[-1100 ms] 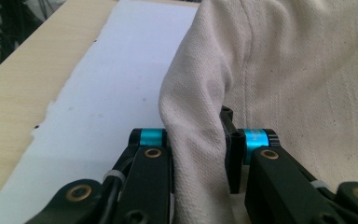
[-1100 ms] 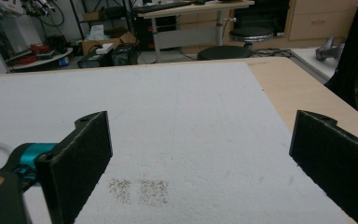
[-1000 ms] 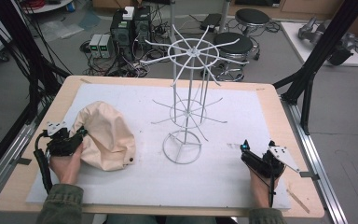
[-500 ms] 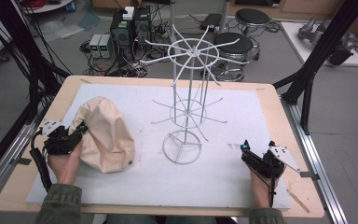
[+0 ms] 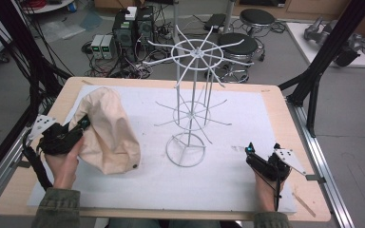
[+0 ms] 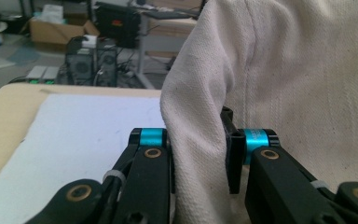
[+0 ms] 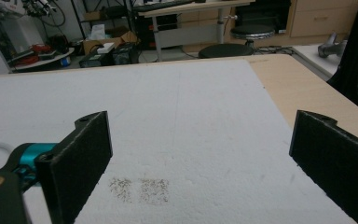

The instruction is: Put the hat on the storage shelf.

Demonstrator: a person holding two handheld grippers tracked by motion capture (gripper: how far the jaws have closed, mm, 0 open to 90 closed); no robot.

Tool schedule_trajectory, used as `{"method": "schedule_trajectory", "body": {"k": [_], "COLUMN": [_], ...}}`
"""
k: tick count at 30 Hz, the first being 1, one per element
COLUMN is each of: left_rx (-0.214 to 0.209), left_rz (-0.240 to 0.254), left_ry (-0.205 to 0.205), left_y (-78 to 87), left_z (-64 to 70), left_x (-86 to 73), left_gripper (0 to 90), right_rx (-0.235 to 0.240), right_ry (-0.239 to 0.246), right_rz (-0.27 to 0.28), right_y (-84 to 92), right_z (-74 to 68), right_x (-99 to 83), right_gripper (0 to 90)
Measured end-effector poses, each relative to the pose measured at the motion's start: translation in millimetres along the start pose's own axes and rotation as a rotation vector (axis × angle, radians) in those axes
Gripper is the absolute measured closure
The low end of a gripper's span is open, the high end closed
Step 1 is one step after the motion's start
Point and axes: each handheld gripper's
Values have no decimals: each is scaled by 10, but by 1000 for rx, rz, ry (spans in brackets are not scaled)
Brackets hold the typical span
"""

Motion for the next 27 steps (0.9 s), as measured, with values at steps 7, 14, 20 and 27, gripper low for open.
{"method": "schedule_trajectory", "body": {"k": [7,14,20,27], "left_rx": [-110,-238,-379,-465], "left_rz": [65,143,201,279], "left_ry": [-32,-43,-38,-1], "left_y": [92,197,197,260], "left_z": [122,236,255,258], "left_x": [206,392,455,561], "left_gripper": [778,779,779,779], "right_rx": [2,4,0,-1], "right_ry": [-5,-5,-8,-9], "right_rz": [-3,-4,0,0], "right_y": [-2,-3,-1,1], "right_z": [3,4,5,1], "right_x": [-1,-1,-1,-1], "right_gripper": [46,46,46,46]}}
Point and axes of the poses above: each handheld gripper's, and its own axes: y roughly backward along the jaws, x roughly out of its top, z roughly to its right, and after that the axes turned 13 degrees about -y, right-handed
